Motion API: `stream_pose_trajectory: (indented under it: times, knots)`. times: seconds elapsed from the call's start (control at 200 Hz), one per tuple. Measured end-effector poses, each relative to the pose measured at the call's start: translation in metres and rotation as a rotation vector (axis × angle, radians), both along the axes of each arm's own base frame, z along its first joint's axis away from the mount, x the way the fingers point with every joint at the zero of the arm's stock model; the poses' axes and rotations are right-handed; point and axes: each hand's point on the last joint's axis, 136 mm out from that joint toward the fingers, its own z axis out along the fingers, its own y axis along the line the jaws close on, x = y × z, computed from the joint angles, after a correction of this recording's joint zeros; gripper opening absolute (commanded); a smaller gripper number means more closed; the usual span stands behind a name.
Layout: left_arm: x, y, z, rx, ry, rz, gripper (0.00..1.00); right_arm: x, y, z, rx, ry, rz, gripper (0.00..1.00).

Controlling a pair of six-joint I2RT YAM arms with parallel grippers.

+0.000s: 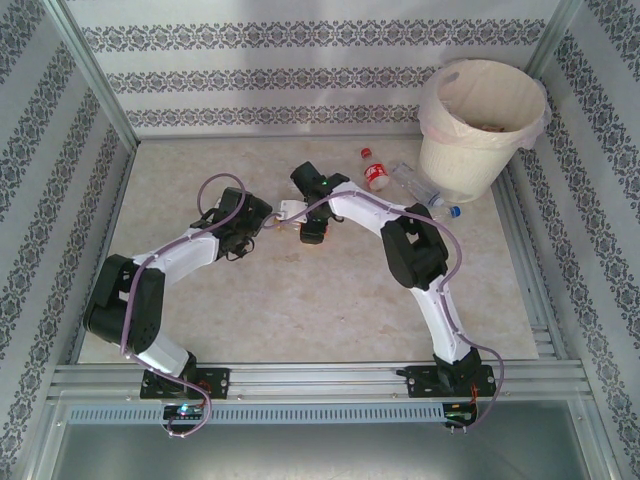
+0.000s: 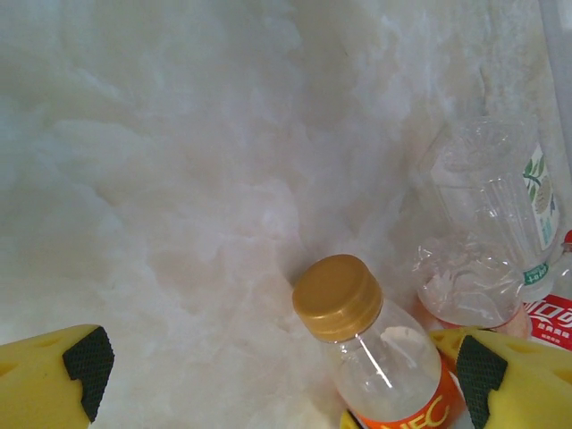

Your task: Put the plastic bottles in the bin

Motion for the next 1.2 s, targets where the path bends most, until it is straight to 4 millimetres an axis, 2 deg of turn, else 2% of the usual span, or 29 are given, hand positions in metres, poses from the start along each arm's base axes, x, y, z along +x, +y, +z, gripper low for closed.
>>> stream_pose_trajectory:
  times: [0.105,0.37,0.48,0.58,0.675,0.779,0.914,1.024,1.104,1.204]
  knots:
    - [-0.001,0.003,0.004,0.01,-0.01,0.004,1.0,0.001,0.0,-0.007,0.001,0.01,-0.022,0.7]
    - [-0.005,0.02,0.014,0.05,-0.034,0.026,1.0,-0.003,0.008,-0.007,0.002,0.005,-0.014,0.57]
    - [-0.008,0.026,0.021,0.09,-0.047,0.02,1.0,-0.01,0.008,-0.004,0.026,0.007,-0.009,0.52]
    - [-0.01,0.031,0.03,0.136,-0.068,0.004,1.0,-0.02,0.006,0.009,0.06,0.005,-0.001,0.48]
    - [-0.013,0.037,0.037,0.186,-0.08,-0.013,1.0,-0.025,0.005,0.035,0.123,-0.02,-0.009,0.46]
    - [-0.015,0.042,0.05,0.233,-0.108,-0.032,1.0,-0.026,0.003,0.075,0.228,-0.074,-0.035,0.44]
    - [-0.016,0.046,0.071,0.277,-0.164,-0.056,1.0,-0.021,-0.014,0.124,0.375,-0.127,-0.127,0.44]
    - [-0.017,0.047,0.081,0.295,-0.191,-0.075,1.0,-0.005,-0.037,0.168,0.534,-0.136,-0.274,0.43]
    - [-0.017,0.046,0.082,0.303,-0.196,-0.086,1.0,0.011,-0.064,0.2,0.655,-0.164,-0.399,0.43]
    - [-0.016,0.043,0.082,0.3,-0.203,-0.105,1.0,0.024,-0.101,0.231,0.78,-0.195,-0.542,0.43]
